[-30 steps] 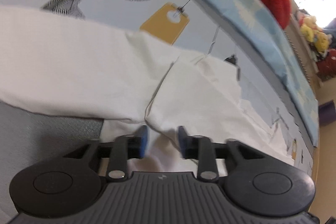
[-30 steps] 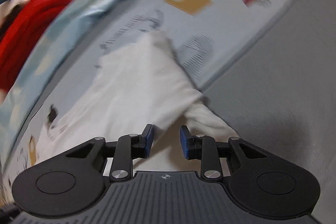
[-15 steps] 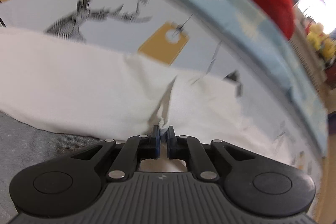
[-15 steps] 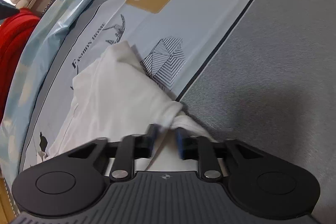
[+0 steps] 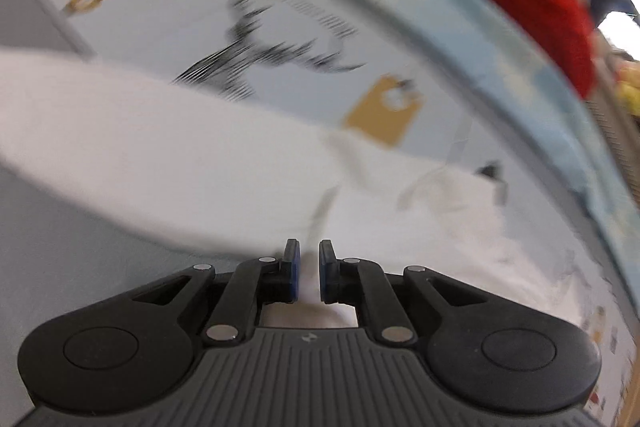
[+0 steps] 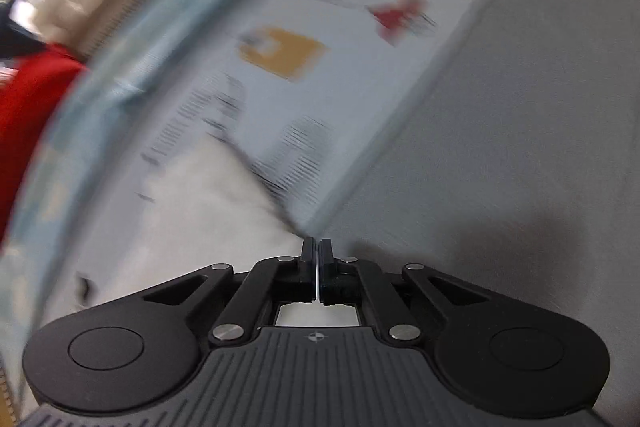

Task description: Fold small clothes

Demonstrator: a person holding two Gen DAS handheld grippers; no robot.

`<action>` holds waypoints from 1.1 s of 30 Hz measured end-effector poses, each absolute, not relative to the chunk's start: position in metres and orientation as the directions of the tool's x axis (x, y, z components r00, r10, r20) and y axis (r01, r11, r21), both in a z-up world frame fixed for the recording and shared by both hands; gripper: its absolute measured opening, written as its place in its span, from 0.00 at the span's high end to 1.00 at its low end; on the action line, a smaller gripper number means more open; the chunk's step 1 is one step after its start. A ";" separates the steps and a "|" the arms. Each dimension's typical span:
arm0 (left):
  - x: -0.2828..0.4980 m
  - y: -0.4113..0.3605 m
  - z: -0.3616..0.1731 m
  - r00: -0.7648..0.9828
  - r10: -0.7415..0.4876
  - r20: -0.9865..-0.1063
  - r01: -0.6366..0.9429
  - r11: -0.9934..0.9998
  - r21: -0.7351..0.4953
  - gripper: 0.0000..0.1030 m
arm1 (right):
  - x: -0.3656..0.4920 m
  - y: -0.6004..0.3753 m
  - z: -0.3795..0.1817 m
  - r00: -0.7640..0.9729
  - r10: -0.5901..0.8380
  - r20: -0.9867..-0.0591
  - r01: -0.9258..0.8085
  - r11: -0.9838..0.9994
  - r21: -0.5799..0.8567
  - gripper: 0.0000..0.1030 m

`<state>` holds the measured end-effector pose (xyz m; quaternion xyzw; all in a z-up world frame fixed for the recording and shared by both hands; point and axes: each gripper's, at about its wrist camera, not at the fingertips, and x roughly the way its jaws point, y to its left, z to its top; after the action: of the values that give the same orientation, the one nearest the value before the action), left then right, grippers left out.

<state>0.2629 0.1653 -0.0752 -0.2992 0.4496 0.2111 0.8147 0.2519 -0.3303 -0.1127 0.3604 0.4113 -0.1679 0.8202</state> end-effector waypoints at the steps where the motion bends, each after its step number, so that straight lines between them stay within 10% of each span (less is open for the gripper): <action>1: 0.265 0.162 -0.074 0.529 0.055 -0.847 -0.584 0.748 -0.315 0.92 | 0.254 -0.327 -0.109 0.643 0.044 -0.764 0.529 0.696 0.485 0.97; 9: 0.273 0.168 -0.127 0.379 -0.082 -0.922 -0.632 0.705 -0.323 0.89 | 0.277 -0.321 -0.162 0.423 0.105 -0.900 0.602 0.710 0.366 0.97; 33: 0.251 0.155 -0.081 0.440 0.052 -0.896 -0.508 0.837 -0.201 0.80 | 0.273 -0.262 -0.087 0.522 0.131 -0.843 0.432 0.811 0.394 0.78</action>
<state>0.2514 0.1553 -0.0809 -0.2281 0.5005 0.1713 0.8174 0.2735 -0.2618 -0.0868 0.2932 0.4803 -0.0915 0.8215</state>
